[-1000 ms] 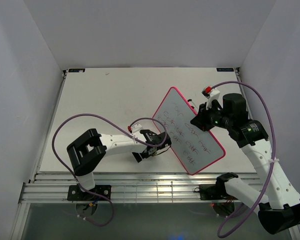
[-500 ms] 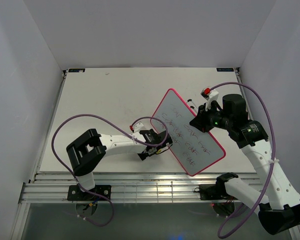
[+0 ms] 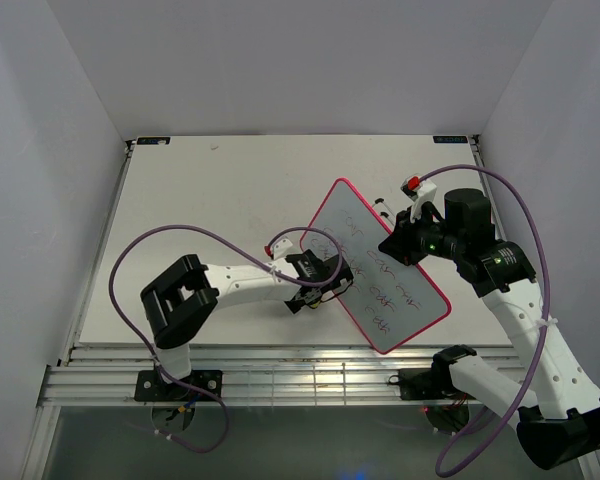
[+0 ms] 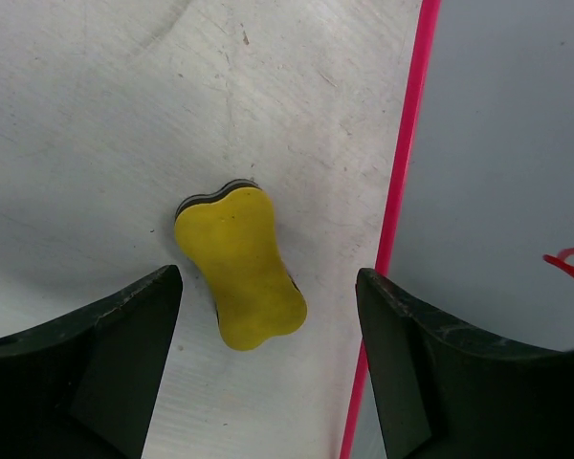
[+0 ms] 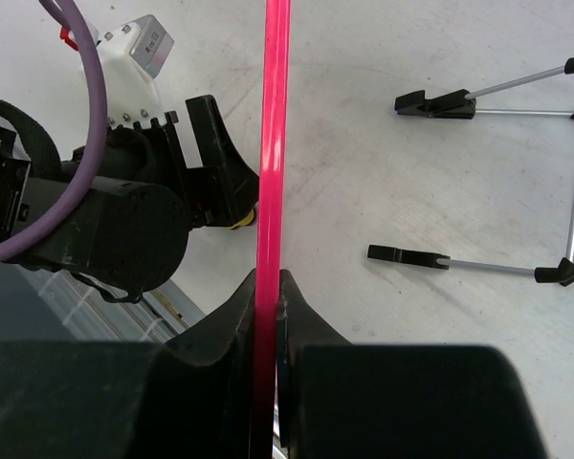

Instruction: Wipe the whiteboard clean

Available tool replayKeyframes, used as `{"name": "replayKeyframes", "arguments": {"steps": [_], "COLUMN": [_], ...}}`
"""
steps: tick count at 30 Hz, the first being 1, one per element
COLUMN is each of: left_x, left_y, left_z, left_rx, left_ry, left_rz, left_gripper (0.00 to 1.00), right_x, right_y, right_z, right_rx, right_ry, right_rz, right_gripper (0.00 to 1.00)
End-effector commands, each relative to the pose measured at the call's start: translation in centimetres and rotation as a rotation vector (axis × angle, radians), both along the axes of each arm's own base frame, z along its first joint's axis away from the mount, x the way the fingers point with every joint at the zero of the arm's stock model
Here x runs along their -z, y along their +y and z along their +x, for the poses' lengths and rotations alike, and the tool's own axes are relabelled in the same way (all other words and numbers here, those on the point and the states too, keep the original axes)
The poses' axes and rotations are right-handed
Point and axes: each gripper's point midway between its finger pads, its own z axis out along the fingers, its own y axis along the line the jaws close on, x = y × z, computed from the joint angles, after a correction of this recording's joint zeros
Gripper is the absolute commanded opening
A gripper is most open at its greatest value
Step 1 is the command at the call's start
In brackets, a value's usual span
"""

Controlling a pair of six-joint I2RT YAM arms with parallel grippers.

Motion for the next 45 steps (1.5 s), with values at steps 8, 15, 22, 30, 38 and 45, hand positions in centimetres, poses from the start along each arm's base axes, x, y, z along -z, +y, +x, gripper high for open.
{"name": "replayKeyframes", "arguments": {"steps": [8, 15, 22, 30, 38, 45], "left_x": [0.5, 0.7, 1.5, 2.0, -0.8, -8.1], "left_y": [0.2, 0.2, 0.3, 0.8, 2.3, 5.0], "left_z": [0.2, 0.3, 0.3, 0.1, 0.4, 2.1], "left_rx": [-0.063, -0.069, -0.071, -0.085, -0.044, 0.177], "left_ry": [0.025, 0.023, 0.04, 0.048, -0.023, -0.278], "left_rz": [0.014, 0.019, 0.034, 0.043, 0.05, 0.107], "left_gripper": [0.73, 0.62, 0.59, 0.39, 0.25, 0.19], "right_x": [-2.7, -2.6, -2.6, -2.5, -2.3, -1.1], "right_y": [0.2, 0.3, 0.3, 0.3, 0.5, 1.4], "right_z": [1.2, 1.2, 1.1, 1.0, 0.9, 0.9], "right_rx": [-0.022, -0.024, -0.027, -0.037, -0.033, -0.033], "right_ry": [-0.173, -0.175, -0.176, -0.177, -0.162, -0.079], "right_rz": [0.02, 0.02, 0.021, 0.022, 0.041, 0.087], "right_gripper": [0.08, 0.08, 0.08, 0.08, 0.08, 0.08]}}
